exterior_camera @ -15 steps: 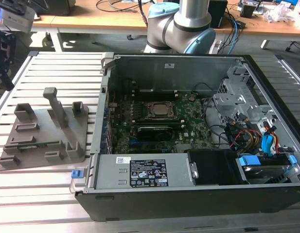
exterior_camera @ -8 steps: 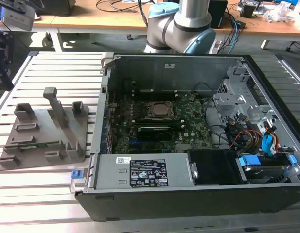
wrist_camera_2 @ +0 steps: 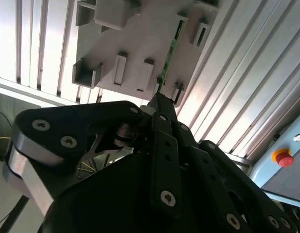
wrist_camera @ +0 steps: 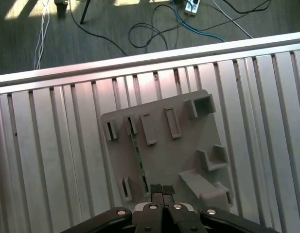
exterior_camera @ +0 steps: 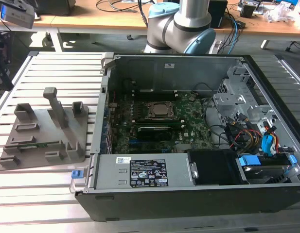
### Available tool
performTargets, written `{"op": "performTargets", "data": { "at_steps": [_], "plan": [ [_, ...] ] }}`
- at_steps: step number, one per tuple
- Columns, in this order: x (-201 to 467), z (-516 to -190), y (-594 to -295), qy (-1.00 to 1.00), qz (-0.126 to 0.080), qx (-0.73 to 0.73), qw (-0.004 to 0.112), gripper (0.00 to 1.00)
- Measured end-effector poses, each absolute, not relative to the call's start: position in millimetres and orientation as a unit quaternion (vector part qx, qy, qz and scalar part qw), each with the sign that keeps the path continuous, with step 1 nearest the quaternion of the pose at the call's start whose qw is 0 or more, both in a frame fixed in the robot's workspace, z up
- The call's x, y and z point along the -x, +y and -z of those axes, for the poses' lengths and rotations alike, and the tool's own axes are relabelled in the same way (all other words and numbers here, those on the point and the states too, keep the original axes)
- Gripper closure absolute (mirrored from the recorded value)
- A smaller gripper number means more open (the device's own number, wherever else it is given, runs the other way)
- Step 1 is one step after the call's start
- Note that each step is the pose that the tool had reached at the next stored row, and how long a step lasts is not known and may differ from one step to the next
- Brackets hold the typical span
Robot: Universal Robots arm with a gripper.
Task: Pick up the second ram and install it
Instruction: 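Pick up the second ram and move it above second insertion slot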
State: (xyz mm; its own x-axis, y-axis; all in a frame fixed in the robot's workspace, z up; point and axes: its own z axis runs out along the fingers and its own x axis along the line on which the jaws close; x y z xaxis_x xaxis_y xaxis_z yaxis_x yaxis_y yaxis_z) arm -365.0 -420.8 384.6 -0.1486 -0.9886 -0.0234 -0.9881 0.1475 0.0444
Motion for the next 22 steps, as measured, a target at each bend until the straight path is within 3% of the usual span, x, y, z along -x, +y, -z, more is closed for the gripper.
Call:
{"op": "performTargets", "data": {
  "at_steps": [20,22],
  "plan": [
    [365.0,-384.7,-420.8,-0.698,0.024,-0.715,0.008,0.89],
    [365.0,-384.7,-420.8,-0.698,0.024,-0.716,0.008,0.83]
  ]
}}
